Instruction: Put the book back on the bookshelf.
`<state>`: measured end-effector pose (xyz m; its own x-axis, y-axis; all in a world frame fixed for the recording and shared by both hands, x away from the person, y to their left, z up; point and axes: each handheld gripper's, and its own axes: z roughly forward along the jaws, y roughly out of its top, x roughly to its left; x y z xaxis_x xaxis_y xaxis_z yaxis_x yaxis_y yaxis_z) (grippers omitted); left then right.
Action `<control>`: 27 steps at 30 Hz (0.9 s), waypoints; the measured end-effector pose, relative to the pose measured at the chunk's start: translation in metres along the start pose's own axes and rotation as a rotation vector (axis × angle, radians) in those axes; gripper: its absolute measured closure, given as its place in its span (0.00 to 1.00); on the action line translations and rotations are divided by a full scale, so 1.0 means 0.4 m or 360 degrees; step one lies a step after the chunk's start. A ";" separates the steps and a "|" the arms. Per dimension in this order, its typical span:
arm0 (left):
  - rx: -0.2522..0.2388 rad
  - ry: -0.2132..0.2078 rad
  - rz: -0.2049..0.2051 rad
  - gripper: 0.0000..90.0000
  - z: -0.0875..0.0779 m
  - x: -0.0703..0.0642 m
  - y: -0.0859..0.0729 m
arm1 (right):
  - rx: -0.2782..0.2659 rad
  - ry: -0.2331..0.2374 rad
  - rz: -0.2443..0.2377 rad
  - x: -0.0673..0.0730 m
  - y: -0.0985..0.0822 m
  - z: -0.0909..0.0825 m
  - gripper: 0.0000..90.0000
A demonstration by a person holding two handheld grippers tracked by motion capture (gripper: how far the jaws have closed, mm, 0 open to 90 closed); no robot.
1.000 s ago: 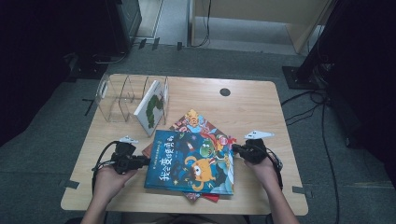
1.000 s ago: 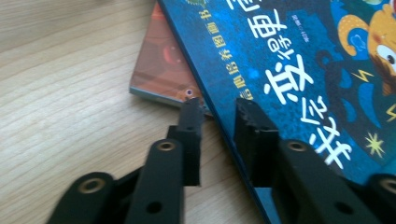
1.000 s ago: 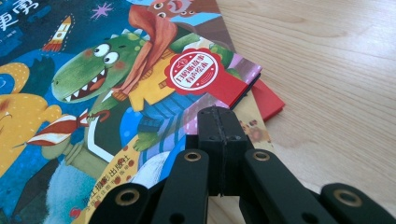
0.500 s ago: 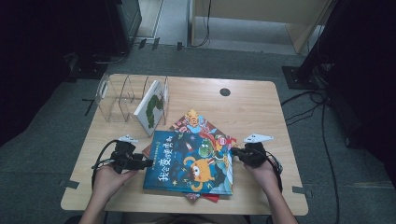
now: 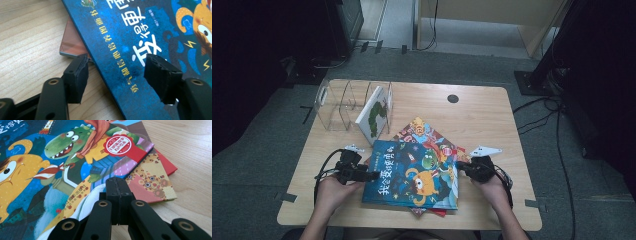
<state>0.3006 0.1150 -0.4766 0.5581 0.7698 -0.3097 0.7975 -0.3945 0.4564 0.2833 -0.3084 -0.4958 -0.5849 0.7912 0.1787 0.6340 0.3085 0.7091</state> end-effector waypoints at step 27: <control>0.0016 -0.0112 -0.0173 0.42 0.007 0.023 -0.009 | -0.0003 0.0035 -0.0047 0.011 0.002 0.007 1.00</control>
<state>0.3036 0.1222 -0.4835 0.4824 0.7715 -0.4148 0.8564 -0.3159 0.4084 0.2827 -0.3031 -0.4963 -0.6141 0.7702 0.1724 0.6155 0.3306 0.7155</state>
